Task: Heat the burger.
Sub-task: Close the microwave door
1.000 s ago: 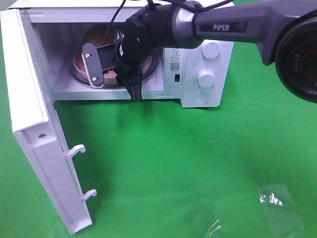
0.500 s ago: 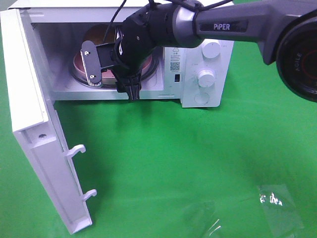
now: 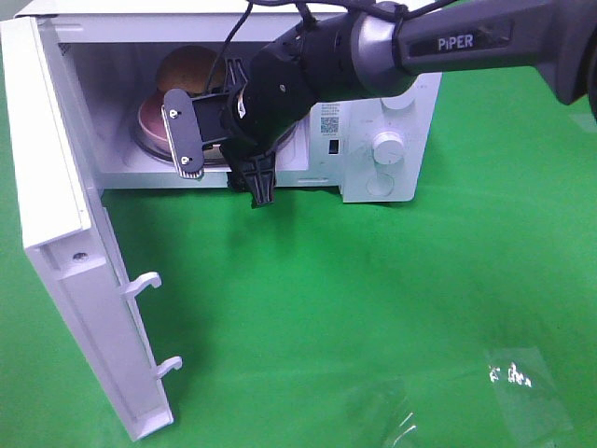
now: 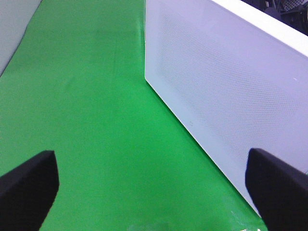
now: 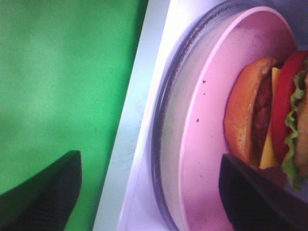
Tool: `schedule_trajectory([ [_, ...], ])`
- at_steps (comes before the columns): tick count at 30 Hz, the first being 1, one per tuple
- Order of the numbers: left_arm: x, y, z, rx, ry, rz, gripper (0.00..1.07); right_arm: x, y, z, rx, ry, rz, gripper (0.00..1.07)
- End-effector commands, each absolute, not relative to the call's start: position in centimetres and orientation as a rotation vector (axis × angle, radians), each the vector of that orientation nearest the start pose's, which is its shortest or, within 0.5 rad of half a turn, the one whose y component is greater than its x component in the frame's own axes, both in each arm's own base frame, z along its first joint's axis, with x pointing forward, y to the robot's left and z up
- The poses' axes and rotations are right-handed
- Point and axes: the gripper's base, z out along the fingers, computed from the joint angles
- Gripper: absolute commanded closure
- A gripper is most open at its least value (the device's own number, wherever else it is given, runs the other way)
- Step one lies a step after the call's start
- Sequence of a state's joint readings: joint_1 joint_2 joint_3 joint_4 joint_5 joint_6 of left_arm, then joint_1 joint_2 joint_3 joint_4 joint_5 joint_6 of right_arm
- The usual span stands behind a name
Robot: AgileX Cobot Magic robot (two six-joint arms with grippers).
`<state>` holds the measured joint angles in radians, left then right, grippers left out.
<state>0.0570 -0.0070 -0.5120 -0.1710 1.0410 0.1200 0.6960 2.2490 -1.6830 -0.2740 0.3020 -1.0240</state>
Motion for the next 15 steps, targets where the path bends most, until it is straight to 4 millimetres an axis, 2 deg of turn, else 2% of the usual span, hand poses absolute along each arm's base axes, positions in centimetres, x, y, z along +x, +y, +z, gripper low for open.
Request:
schedule_trajectory([
  [1,-0.9,-1.4,28.3,0.070,1.974,-0.089,0.08,38.7,31.6,17.2,-1.934,1.291,-0.392,0.31],
  [9,-0.9,-1.4,28.3,0.070,1.975,-0.089,0.08,38.0,31.0,16.9,-1.952,1.305,-0.384,0.31],
  [15,-0.9,-1.4,28.3,0.070,1.975,-0.089,0.08,37.1,30.3,18.0,-1.939,1.282,-0.392,0.31],
])
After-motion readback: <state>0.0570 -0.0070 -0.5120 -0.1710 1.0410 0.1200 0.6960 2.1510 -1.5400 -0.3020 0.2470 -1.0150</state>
